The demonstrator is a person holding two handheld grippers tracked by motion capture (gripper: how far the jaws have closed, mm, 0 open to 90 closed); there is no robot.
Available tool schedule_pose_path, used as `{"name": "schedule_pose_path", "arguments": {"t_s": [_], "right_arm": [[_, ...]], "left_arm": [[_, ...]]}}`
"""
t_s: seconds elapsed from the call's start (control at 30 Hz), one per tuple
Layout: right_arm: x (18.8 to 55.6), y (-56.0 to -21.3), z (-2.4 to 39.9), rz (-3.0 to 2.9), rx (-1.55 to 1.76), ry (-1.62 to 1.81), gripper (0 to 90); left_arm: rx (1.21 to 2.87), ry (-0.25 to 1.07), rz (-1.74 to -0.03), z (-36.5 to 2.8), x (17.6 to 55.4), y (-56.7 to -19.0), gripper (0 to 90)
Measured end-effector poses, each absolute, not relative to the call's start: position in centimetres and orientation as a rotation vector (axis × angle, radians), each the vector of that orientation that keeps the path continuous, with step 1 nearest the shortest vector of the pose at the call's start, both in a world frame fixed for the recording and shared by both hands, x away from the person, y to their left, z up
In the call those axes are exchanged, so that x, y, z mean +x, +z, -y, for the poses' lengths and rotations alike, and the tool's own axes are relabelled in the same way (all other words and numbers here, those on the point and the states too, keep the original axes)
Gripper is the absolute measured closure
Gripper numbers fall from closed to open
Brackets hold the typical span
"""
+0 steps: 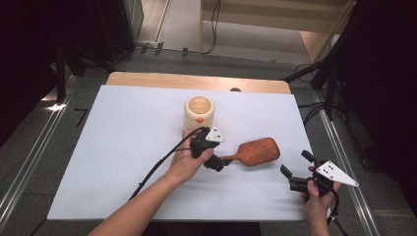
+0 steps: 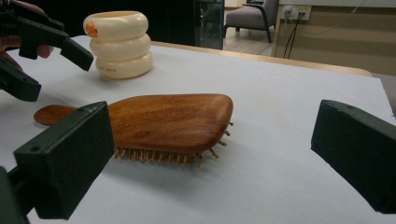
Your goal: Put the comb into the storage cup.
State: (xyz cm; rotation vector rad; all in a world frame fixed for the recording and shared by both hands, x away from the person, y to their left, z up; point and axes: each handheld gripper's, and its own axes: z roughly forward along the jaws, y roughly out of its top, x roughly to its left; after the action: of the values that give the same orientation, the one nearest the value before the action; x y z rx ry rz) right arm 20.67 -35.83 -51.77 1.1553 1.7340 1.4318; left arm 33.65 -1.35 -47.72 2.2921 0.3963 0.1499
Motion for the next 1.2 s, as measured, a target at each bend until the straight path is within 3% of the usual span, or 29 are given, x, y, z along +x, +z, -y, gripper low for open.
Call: {"name": "schedule_pose_path", "arguments": {"t_s": [0.1, 0.33, 0.8, 1.2], "right_arm": [[20.7, -51.8, 35.9, -1.734, 1.154, 1.433, 0.0], [20.7, -51.8, 35.8, -1.735, 1.152, 1.43, 0.0], [20.7, -51.8, 35.8, -1.736, 1.161, 1.434, 0.0], [20.8, -51.8, 35.8, -1.74, 1.162, 1.43, 0.0]], "left_arm": [[2.313, 0.165, -0.396, 1.9, 33.6, -47.9, 13.6], [2.356, 0.121, -0.397, 3.0, 33.8, -48.4, 14.6], [2.469, 0.135, -0.402, 5.1, 33.7, -49.4, 46.0], [2.481, 0.112, -0.391, 6.0, 34.1, -50.0, 58.3]]}}
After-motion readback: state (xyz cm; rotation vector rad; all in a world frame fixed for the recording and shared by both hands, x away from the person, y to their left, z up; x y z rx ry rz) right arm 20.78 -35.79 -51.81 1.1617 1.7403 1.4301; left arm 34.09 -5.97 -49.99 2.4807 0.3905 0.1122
